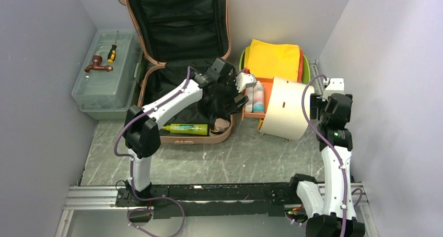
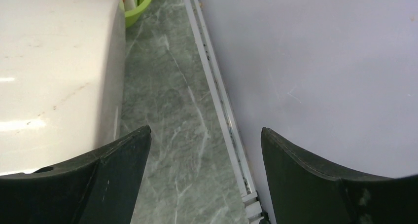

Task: Open, take out, and arrange the luggage
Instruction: Close the drawer of the storage box.

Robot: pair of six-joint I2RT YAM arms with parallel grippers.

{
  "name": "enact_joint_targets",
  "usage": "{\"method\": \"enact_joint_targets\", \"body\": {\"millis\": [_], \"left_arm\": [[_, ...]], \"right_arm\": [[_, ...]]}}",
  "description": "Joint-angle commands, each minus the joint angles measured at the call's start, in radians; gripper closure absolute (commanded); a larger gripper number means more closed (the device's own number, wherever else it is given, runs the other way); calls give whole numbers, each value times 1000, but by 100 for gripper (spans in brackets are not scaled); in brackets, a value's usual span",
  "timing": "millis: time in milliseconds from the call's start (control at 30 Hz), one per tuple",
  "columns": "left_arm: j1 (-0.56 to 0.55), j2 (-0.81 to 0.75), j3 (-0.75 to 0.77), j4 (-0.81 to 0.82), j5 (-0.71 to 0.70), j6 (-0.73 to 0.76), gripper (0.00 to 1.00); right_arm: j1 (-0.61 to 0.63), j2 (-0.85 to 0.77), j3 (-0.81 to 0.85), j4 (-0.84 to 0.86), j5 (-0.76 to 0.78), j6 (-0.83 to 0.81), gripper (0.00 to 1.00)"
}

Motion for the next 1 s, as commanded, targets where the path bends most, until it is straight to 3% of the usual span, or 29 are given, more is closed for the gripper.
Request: {"method": "enact_joint_targets", "body": {"millis": [0,467,633,833,967], "left_arm": [[-36,42,92,85,-8,-30,1],[-60,127,242,108,-159,37,0],[-61,165,278,52,-36,114,1],[-59,169,232,-1,78,240,1],[-43,149,234,-64,129,296,1]], "right_arm": [[7,-9,-23,61,-117,26,16],[7,27,-84,128,-120,-6,13],[20,76,-78,189,-147,-21,10],[26,106,-89,308,-311,-77,9],[25,120,-84,344,-296,-111,9]]}}
